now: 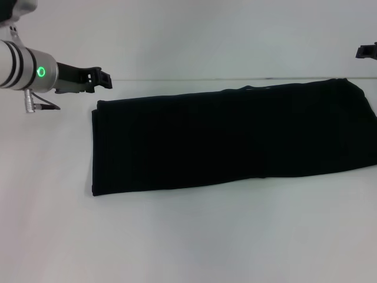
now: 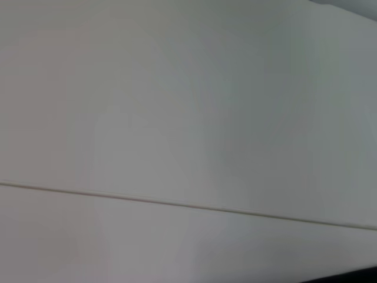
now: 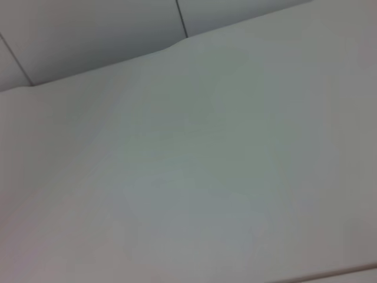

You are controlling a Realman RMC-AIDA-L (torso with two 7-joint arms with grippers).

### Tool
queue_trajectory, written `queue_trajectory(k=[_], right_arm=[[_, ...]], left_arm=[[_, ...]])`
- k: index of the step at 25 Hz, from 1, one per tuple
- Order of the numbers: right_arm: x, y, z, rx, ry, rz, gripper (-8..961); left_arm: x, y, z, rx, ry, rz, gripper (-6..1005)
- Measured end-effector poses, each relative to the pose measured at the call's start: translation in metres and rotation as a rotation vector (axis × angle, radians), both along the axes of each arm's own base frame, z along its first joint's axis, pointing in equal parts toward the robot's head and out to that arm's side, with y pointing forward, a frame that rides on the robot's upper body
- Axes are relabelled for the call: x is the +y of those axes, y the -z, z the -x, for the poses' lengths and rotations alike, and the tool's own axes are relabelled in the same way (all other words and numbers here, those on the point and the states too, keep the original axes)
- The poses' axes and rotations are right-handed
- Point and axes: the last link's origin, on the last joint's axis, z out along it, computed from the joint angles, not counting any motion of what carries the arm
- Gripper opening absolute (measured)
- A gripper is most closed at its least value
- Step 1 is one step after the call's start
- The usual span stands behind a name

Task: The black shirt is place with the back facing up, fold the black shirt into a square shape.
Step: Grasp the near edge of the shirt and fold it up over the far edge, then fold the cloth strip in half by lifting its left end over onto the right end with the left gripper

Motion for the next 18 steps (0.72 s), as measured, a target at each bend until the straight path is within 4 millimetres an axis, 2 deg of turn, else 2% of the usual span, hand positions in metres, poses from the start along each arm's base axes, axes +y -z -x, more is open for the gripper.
queue_trajectory(k=[4, 9, 14, 18], right_arm=[[-0.007, -0.004, 0.001, 0.03, -0.011, 0.067, 576], [-0.019, -0.003, 0.004, 0.086, -0.025, 0.155, 631], [-0.026, -0.007, 0.009, 0.141, -0.015, 0.201, 647], [-0.027, -0.009, 0.01, 0.153, -0.012, 0.215, 643]], left_arm=[[-0.01, -0.01, 0.003, -0.091, -0.027, 0.044, 411], [-0.033, -0.021, 0.01, -0.325, -0.019, 0.093, 615], [-0.068, -0.031, 0.027, -0.515, -0.059, 0.171, 615], [-0.101, -0.033, 0.052, -0.644, -0.129, 0.186, 614]])
